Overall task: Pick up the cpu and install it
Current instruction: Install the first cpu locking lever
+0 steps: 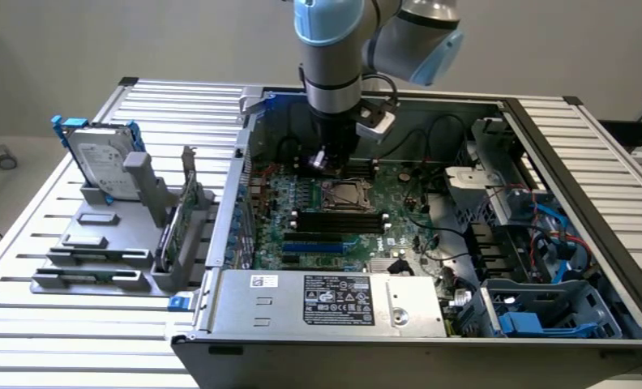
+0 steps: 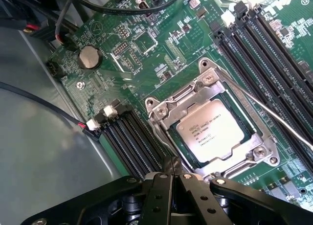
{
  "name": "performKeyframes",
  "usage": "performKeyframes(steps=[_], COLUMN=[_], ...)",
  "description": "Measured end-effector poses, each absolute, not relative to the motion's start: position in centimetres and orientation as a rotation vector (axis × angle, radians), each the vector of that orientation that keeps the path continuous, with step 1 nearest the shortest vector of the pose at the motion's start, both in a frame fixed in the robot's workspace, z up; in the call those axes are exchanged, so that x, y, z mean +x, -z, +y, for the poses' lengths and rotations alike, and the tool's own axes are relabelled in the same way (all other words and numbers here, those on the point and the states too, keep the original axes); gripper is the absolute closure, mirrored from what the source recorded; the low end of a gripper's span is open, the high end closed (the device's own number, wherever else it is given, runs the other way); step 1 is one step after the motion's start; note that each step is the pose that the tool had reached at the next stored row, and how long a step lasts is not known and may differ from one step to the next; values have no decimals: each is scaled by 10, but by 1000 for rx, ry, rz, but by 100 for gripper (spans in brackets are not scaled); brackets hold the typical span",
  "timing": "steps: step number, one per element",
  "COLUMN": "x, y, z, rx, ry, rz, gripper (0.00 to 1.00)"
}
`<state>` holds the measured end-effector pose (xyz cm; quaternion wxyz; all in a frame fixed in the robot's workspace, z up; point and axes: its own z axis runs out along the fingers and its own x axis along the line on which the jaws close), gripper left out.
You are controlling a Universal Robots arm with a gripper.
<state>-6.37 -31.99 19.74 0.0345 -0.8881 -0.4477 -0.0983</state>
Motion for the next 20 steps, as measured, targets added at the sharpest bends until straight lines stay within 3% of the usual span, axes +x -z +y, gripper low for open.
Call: performKeyframes(steps=[20], x=[-55], y=[-197], z=[-320], rx=[-2730], ry=[302], rz=[-1377], gripper=[89])
